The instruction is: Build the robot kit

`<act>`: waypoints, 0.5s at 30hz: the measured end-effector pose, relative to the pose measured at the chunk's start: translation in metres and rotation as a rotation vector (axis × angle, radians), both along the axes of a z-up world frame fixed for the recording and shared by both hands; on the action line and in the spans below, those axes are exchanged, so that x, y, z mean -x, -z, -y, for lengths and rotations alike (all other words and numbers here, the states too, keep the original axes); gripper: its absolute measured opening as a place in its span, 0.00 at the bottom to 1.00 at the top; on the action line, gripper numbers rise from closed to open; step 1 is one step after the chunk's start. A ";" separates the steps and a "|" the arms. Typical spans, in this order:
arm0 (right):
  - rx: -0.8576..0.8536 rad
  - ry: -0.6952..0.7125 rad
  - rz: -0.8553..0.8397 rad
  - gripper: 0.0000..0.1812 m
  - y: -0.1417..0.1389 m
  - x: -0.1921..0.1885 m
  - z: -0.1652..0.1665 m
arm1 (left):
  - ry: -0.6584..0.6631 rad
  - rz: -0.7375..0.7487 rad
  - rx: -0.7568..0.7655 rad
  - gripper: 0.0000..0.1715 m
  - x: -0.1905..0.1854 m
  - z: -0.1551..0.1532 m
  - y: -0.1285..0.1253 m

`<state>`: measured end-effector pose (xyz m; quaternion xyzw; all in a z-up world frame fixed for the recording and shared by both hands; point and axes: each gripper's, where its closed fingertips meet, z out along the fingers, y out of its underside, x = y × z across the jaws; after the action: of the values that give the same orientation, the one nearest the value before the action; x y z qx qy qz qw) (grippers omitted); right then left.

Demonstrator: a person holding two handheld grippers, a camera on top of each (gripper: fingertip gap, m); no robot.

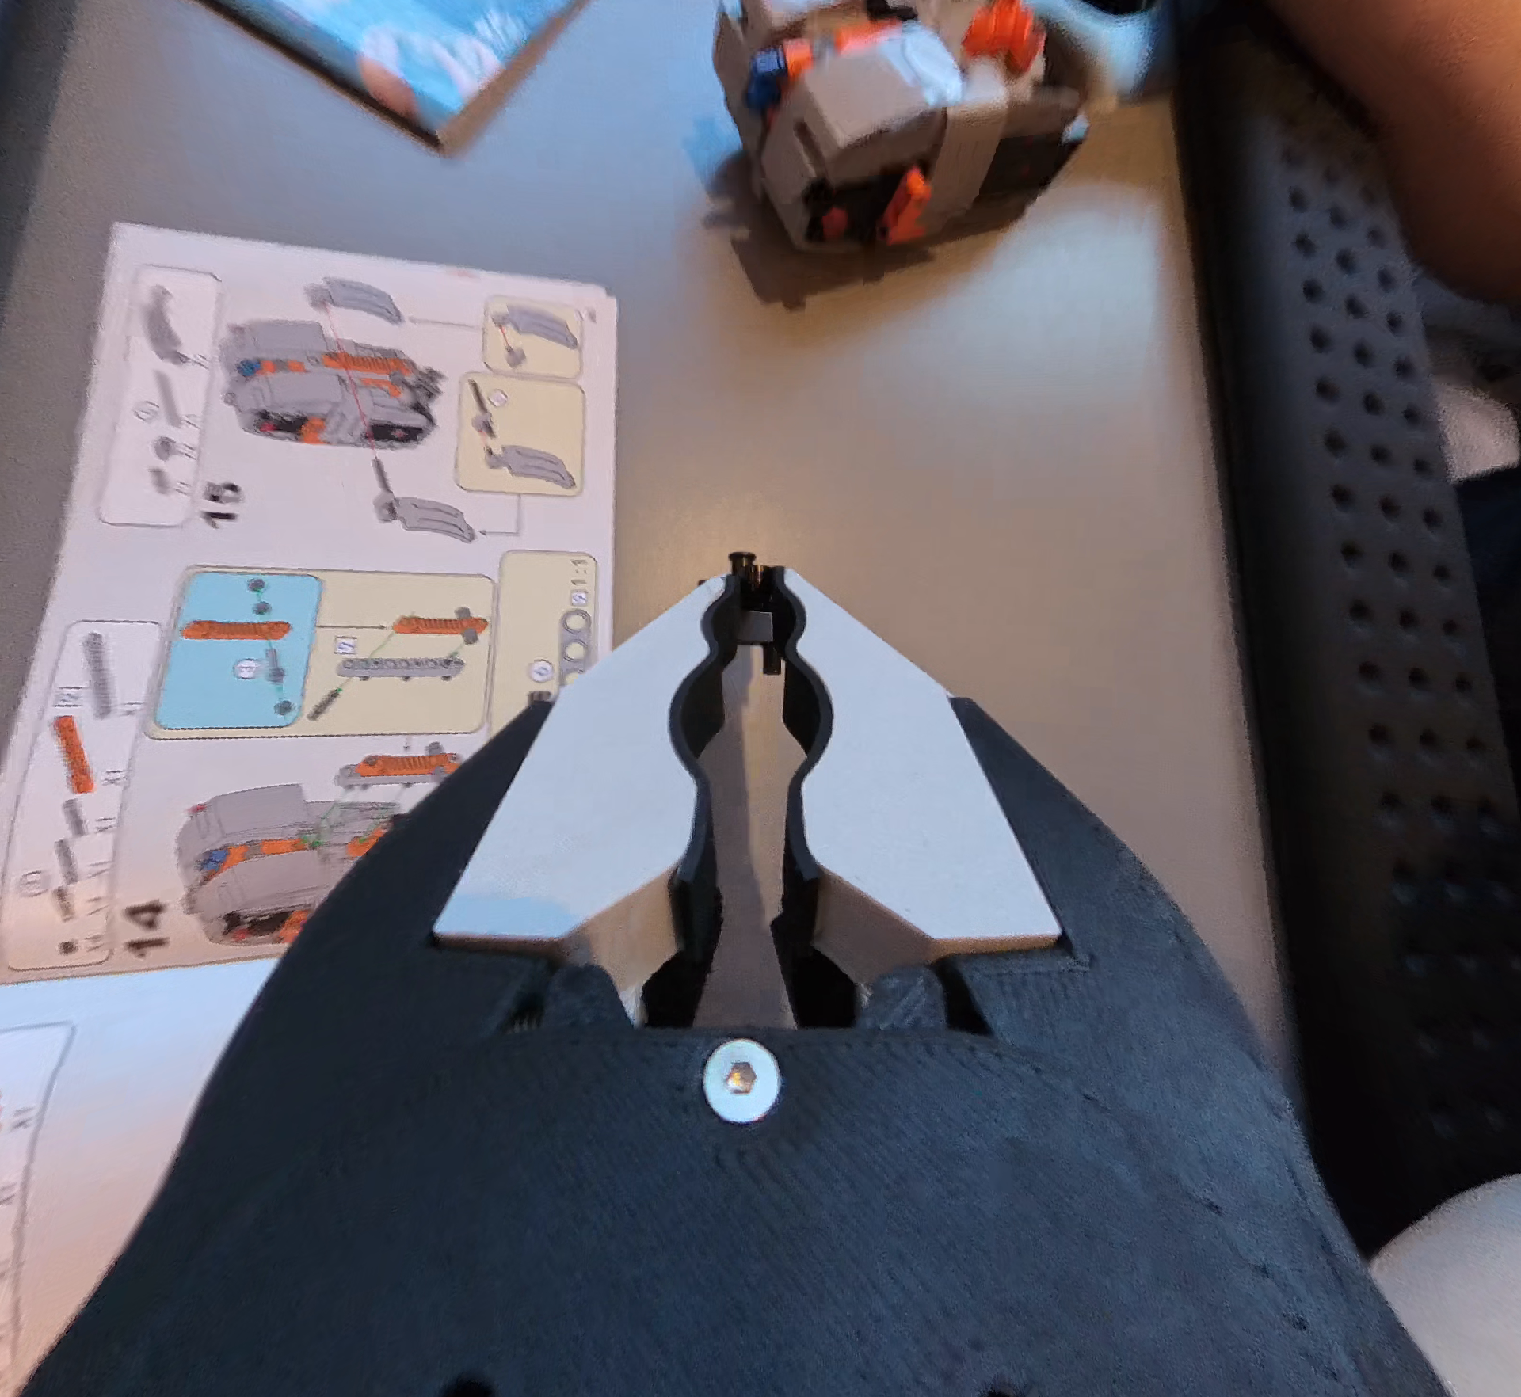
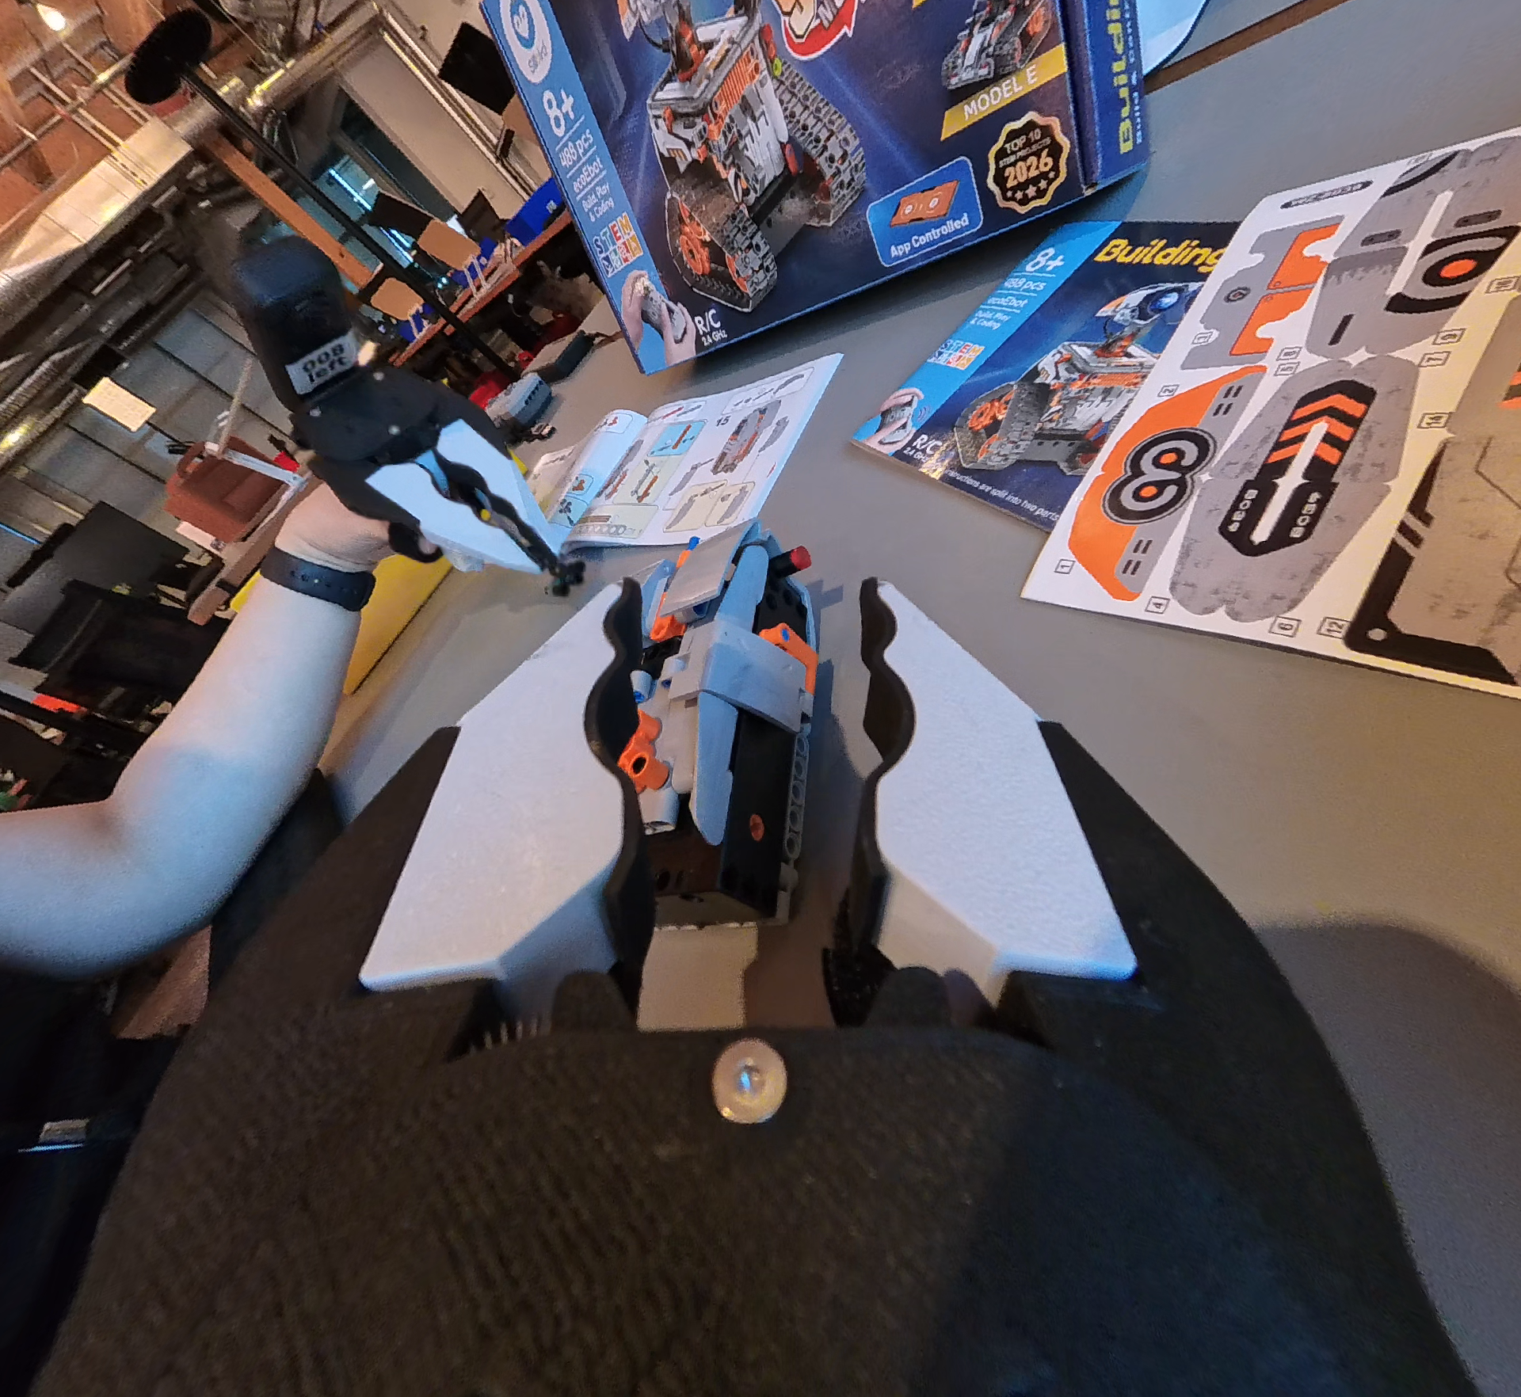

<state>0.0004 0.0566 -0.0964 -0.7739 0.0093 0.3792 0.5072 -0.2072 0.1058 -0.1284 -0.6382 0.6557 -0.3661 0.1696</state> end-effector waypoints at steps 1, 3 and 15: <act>-0.009 0.003 -0.005 0.28 -0.002 -0.001 0.000 | -0.022 0.049 0.007 0.02 -0.001 -0.004 -0.011; -0.047 0.013 -0.007 0.27 -0.009 -0.002 0.000 | -0.104 0.178 0.035 0.02 -0.001 -0.019 -0.040; -0.567 -0.177 0.067 0.30 -0.131 0.112 0.001 | -0.096 0.764 0.502 0.01 0.008 -0.022 -0.159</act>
<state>-0.1119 0.0552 0.0351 -0.6114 -0.1812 0.3837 0.6679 -0.2148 0.1278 0.0310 -0.5085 0.4068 -0.7145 0.2560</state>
